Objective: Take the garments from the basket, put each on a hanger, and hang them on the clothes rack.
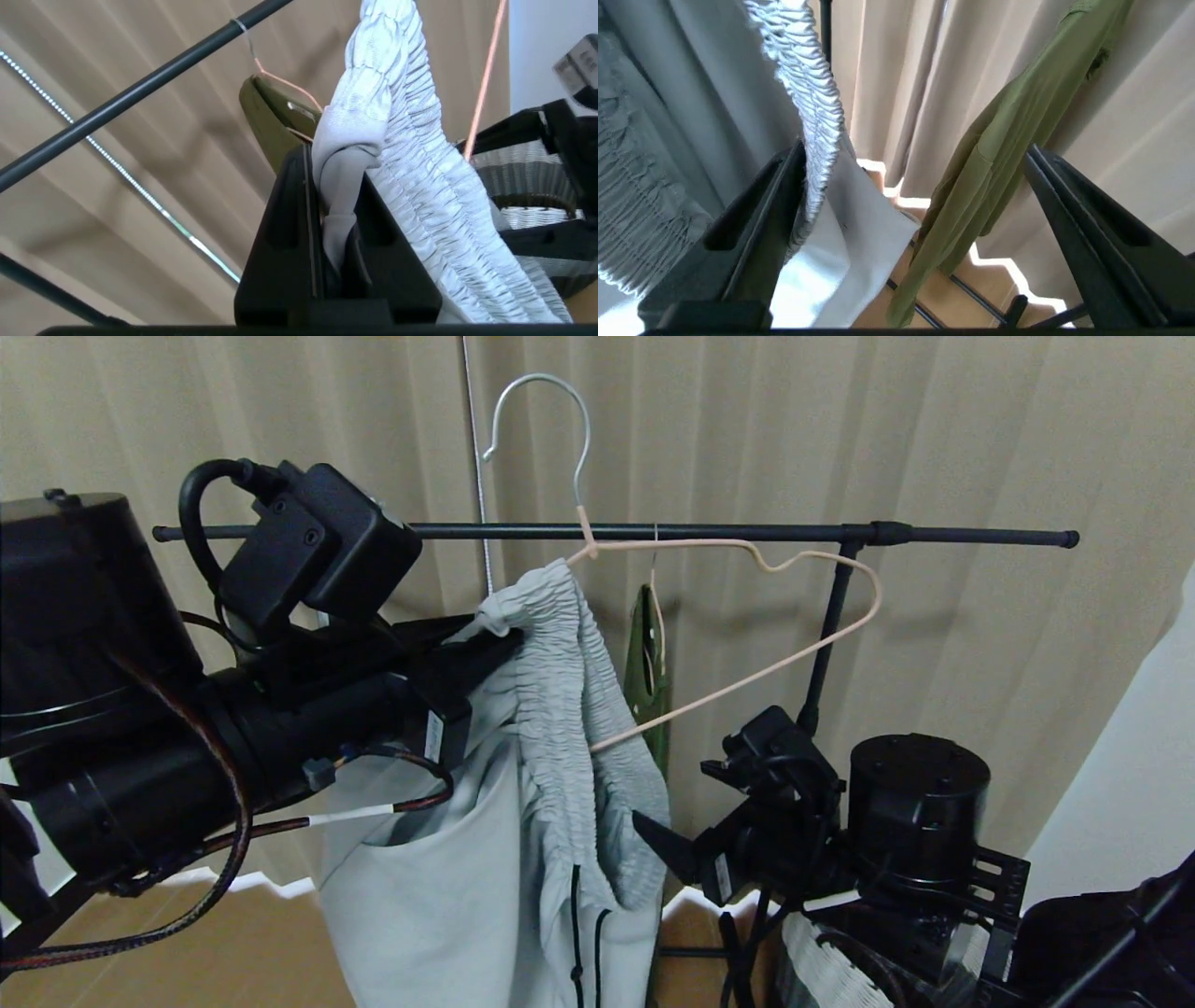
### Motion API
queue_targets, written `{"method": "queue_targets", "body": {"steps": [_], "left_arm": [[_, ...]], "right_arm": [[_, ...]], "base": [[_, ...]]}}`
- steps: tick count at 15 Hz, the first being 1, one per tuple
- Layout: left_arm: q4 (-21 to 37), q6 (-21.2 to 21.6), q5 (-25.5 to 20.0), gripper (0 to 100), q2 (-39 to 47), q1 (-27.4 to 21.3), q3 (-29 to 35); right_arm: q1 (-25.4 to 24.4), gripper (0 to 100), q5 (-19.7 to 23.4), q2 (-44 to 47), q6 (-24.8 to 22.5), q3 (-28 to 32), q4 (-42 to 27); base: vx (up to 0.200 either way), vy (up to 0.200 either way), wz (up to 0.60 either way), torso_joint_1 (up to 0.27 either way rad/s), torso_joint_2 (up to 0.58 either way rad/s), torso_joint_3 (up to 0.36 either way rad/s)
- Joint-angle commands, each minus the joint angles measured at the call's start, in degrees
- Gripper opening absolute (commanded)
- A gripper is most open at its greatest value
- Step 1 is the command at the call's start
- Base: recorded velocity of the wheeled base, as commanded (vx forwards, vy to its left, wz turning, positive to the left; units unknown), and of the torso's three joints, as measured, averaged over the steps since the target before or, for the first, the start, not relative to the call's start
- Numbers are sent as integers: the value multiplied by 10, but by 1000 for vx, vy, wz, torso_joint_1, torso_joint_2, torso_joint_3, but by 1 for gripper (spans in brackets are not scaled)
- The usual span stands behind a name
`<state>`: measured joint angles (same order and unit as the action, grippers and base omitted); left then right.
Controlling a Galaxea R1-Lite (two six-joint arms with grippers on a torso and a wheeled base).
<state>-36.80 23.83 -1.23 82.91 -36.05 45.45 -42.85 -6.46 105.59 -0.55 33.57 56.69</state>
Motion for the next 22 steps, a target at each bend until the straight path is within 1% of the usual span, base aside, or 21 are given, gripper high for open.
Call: {"method": "queue_targets", "body": {"steps": [1,3,5,7,8,9,10,11,12,14,16,18,20,22], "left_arm": [[0,1,0,0,-1,-1,0],[0,2,0,0,-4,0,-7],[0,2,0,0,-7,4,-19],[0,2,1,0,-13,4,-27],[0,3,1,0,-14,5,-31],[0,11,1,0,-14,6,-41],[0,19,1,0,-14,13,-45],[0,33,1,0,-13,19,-54],[0,48,1,0,-13,24,-62],[0,58,4,0,-14,28,-71],[0,80,4,0,-16,46,-83],[0,133,3,0,-20,83,-118],[1,169,2,0,-24,92,-149],[1,175,4,0,-20,92,-155]], "right_arm": [[0,0,0,-5,-1,1,0],[13,0,-2,-14,-2,-4,-1],[44,0,-2,-30,-3,-6,-2],[89,0,-2,-41,-4,-5,-2],[104,0,-2,-42,-5,-3,-3],[146,0,-2,-42,-16,9,-4],[174,0,-2,-40,-34,15,-3],[199,0,1,-39,-49,22,-3],[211,0,3,-40,-51,27,-3],[220,0,3,-40,-52,31,-3],[232,0,3,-36,-53,39,-3],[240,0,4,-34,-53,52,-4],[240,0,5,-36,-53,53,-3],[232,0,6,-40,-52,50,-5]], "base": [[0,0,0,0,0,0],[0,0,0,0,0,0],[0,0,0,0,0,0],[0,0,0,0,0,0],[0,0,0,0,0,0],[0,0,0,0,0,0],[0,0,0,0,0,0],[0,0,0,0,0,0],[0,0,0,0,0,0],[0,0,0,0,0,0],[0,0,0,0,0,0],[0,0,0,0,0,0],[0,0,0,0,0,0],[0,0,0,0,0,0]]}}
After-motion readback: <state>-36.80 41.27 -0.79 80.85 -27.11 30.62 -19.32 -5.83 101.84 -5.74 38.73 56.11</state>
